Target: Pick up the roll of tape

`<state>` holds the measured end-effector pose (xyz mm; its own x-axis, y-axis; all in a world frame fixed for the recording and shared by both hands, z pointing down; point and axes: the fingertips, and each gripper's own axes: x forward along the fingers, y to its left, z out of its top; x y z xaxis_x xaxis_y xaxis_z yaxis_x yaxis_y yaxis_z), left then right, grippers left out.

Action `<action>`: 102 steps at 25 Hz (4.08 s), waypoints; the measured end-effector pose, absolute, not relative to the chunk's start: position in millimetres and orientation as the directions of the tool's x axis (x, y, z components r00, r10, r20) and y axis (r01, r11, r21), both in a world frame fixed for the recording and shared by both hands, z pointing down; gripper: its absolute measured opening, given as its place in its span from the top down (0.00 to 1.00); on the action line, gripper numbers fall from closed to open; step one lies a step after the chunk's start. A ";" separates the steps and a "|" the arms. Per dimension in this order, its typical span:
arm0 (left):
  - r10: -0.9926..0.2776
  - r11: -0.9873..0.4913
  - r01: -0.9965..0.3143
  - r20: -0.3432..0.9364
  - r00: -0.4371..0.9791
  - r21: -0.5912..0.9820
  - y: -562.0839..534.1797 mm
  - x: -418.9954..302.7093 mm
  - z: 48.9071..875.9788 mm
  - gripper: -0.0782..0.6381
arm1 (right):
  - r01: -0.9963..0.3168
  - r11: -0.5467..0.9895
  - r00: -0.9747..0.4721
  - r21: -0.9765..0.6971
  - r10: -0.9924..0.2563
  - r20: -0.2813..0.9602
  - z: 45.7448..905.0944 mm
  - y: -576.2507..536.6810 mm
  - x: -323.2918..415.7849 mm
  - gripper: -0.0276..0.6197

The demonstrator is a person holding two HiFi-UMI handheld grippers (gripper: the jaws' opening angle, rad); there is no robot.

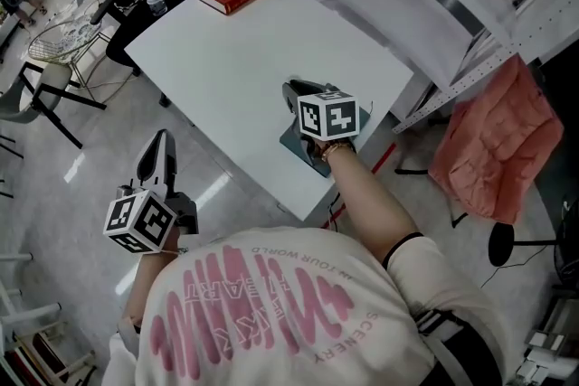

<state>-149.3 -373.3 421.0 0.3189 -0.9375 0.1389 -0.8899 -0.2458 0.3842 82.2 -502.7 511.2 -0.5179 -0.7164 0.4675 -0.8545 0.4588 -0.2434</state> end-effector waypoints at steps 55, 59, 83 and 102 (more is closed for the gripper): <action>-0.786 -0.570 -0.732 0.011 0.618 0.374 -379.9 -87.9 352.5 0.86 | -0.924 0.167 -0.190 -0.344 -0.981 0.036 354.1 -357.6 141.1 0.84; -0.772 -0.586 -0.720 0.015 0.636 0.371 -371.0 -97.6 348.0 0.86 | -0.927 0.133 -0.158 -0.350 -0.986 0.044 355.0 -343.9 134.0 0.84; -0.727 -0.630 -0.670 0.005 0.687 0.392 -300.0 -127.3 348.9 0.86 | -0.960 0.088 -0.118 -0.265 -0.988 0.097 364.6 -258.0 86.4 0.84; -0.716 -0.638 -0.660 0.010 0.698 0.396 -296.1 -131.1 347.8 0.86 | -0.964 0.063 -0.096 -0.260 -0.989 0.114 363.8 -252.2 85.1 0.84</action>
<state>-131.1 -296.1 347.8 0.6977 -0.7163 0.0095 -0.6604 -0.6379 0.3963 85.1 -252.2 363.8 -0.0957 -0.9888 0.1142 -0.9635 0.0632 -0.2600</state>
